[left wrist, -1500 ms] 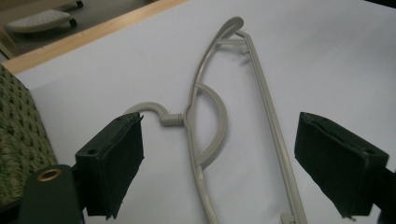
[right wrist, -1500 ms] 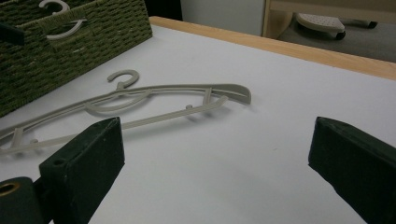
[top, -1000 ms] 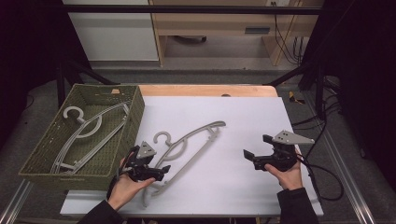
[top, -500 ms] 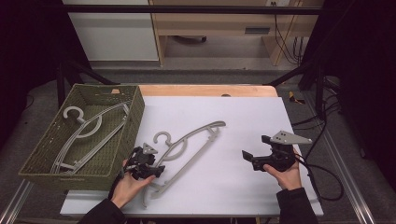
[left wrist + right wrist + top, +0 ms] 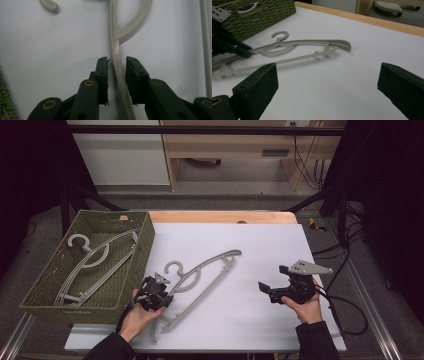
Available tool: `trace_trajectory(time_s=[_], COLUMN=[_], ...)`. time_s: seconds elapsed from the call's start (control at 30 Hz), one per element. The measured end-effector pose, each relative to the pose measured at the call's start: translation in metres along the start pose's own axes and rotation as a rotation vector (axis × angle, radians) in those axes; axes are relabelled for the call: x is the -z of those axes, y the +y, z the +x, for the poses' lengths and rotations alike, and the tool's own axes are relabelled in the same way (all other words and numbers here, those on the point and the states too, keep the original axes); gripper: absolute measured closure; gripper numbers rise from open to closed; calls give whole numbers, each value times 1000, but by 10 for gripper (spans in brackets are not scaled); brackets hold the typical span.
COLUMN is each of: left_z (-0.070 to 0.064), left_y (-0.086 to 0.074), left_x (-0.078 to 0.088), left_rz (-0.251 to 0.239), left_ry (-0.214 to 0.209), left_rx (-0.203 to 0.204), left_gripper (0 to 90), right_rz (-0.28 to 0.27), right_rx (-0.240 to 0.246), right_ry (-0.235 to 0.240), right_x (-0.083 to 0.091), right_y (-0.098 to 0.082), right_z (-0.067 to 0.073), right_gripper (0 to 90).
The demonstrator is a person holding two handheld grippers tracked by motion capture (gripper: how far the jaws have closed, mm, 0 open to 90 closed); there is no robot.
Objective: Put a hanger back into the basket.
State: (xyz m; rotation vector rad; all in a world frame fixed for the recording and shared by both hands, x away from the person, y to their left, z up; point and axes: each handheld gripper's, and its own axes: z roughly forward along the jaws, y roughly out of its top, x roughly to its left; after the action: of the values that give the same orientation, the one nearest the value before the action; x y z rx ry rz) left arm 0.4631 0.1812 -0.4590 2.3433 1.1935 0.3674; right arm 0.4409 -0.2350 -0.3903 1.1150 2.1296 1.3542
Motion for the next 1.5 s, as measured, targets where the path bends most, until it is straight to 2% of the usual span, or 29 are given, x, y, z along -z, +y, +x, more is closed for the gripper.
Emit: trace_trajectory(time_s=[0.13,0.27,0.3,0.4,0.5,0.57,0.6,0.67,0.8,0.83,0.97,1.2,1.3,1.37,1.5], left_z=[1,-4,-5,-6,-4,-2,-3,-4,-5,-6,-9,-15,-10,-8,-5], left_y=[0,2,2,1,1,0,0,0,0,-1,-3,-2,-4,-6,-6], left_x=[1,2,2,2,2,4,4,4,5,5,4,4,5,6,17], left_rz=[20,39,40,32,27,33,31,42,59,60,43,51,28,13,-51], left_ry=[-30,-6,1,11,-5,-44,-48,-42,-29,-30,-7,30,0,-11,-40], left_rx=[6,-38,-41,-43,-34,-55,-49,-71,-90,-84,-102,-128,-108,-110,-88], left_gripper=[759,758,759,766,794,815,815,814,804,802,799,813,816,816,820], right_rz=[3,11,9,11,11,8,8,11,12,9,4,-2,2,3,3], right_rx=[-1,2,-8,3,4,-1,0,3,1,-1,-1,0,7,7,-2], right_ry=[1,4,7,7,8,5,5,6,7,7,7,13,13,14,11], right_x=[-1,-1,-2,-2,0,0,0,0,0,1,2,2,2,2,2], right_y=[0,0,0,0,0,0,0,0,0,0,0,2,1,1,0], right_z=[0,0,1,0,0,0,0,0,0,0,0,2,1,1,-1], right_gripper=[34,34,34,33,33,34,34,34,33,33,33,34,33,33,33])
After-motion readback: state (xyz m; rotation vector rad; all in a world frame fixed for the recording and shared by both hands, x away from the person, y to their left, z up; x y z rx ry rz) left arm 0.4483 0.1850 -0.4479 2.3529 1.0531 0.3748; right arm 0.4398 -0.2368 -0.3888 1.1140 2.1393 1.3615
